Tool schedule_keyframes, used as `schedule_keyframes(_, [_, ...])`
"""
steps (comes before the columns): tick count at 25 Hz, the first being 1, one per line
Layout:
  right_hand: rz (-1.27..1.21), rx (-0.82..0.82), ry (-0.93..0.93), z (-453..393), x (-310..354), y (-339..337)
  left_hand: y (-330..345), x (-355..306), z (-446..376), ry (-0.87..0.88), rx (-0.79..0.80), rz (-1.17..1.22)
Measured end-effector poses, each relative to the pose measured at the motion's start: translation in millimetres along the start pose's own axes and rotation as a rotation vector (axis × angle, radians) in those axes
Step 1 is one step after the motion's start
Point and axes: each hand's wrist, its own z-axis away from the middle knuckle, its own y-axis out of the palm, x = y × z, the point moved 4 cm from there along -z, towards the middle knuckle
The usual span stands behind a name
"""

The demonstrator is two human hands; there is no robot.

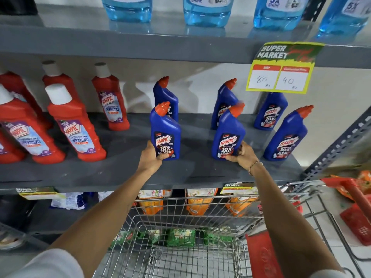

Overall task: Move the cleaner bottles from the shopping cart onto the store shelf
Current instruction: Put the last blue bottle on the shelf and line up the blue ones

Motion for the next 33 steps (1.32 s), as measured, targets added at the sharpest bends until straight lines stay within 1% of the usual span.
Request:
schedule_keyframes(6, [0.048, 0.002, 0.011, -6, -6, -7, -1, -1, -1, 0.025, 0.009, -0.008])
schedule_keyframes(11, [0.011, -0.01, 0.024, -7, -7, -12, -1, -1, 0, 0.03, 0.006, -0.01])
schedule_keyframes(18, [0.023, 0.006, 0.011, -1, -3, -11, 0, -2, 2, 0.042, 0.004, -0.016])
schedule_keyframes(20, [-0.003, 0.009, 0.014, 2, -3, -10, 0, -3, 2, 0.042, 0.003, -0.012])
schedule_keyframes(22, [-0.094, -0.019, 0.016, 8, -9, -7, 0, -3, 1, 0.033, 0.005, -0.002])
schedule_keyframes(23, [-0.128, -0.07, 0.001, 13, -13, -5, 0, -3, 1, 0.033, 0.007, 0.002])
schedule_keyframes(24, [-0.144, -0.155, -0.012, 20, -16, -3, 0, -3, 1, 0.03, 0.01, 0.005])
schedule_keyframes(27, [-0.156, -0.545, -0.008, 56, -20, 4, -1, -2, 0, 0.025, 0.034, 0.03])
schedule_keyframes(28, [-0.125, -0.619, -0.028, 69, -16, 12, -2, -2, 0, 0.019, 0.048, 0.038])
schedule_keyframes(29, [-0.065, -0.633, -0.075, 78, -10, 23, -2, -2, -1, 0.017, 0.065, 0.048])
schedule_keyframes(31, [0.048, -0.552, -0.16, 86, 2, 51, -5, 0, -2, 0.025, 0.108, 0.048])
schedule_keyframes(33, [0.089, -0.403, -0.185, 86, 10, 85, -11, 3, -1, 0.035, 0.12, 0.017])
